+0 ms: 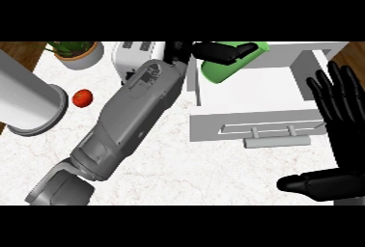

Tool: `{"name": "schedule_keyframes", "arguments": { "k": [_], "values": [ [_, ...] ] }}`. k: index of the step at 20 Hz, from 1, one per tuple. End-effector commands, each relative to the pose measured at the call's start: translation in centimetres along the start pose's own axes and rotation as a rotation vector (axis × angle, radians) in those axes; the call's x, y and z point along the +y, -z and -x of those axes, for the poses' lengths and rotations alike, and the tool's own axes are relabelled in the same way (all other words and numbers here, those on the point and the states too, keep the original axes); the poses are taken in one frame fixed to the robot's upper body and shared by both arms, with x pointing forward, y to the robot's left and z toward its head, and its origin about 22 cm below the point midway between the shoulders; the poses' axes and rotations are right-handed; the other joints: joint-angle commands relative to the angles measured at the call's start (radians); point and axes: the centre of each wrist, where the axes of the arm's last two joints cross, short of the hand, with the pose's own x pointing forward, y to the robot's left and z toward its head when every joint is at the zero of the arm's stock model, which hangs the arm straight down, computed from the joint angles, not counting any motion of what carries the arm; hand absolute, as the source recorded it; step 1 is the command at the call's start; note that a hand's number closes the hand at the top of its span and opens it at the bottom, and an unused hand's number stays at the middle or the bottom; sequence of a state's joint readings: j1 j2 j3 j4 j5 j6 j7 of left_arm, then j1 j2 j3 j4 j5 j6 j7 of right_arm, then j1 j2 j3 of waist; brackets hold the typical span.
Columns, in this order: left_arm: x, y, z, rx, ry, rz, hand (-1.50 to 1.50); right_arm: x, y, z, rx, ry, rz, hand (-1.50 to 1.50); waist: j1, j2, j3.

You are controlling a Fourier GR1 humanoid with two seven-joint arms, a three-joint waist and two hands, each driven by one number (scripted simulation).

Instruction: Pick up the cup, place it into the drawer and close the drawer

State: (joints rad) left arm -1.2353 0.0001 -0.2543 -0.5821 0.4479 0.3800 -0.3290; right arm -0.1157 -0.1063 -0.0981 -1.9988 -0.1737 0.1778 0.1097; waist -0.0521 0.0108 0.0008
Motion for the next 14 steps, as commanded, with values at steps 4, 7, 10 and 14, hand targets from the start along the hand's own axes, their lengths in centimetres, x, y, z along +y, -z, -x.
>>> {"name": "schedule_keyframes", "arguments": {
  "k": [4, 7, 10, 14],
  "values": [
    [-0.6, -0.5, 1.8, 0.049, 0.086, 0.012, 1.50, -0.8, 1.0, -0.1, -0.005, -0.013, -0.015, -1.50, -0.021, 0.006, 0.001],
    [-1.2, -0.6, 1.8, 0.053, 0.118, 0.041, 1.50, -0.4, 0.4, -0.2, -0.002, 0.007, -0.030, -1.50, -0.037, 0.008, 0.001],
    [-1.3, -0.7, 2.0, 0.074, 0.131, 0.032, 1.50, -0.2, 1.4, -0.5, -0.008, 0.012, -0.045, -1.50, -0.030, 0.008, 0.001],
    [-1.2, -1.0, 2.9, 0.087, 0.258, 0.041, 1.50, 1.1, 0.9, -0.7, -0.014, 0.033, -0.052, -1.50, -0.066, 0.015, 0.001]
  ]
}}
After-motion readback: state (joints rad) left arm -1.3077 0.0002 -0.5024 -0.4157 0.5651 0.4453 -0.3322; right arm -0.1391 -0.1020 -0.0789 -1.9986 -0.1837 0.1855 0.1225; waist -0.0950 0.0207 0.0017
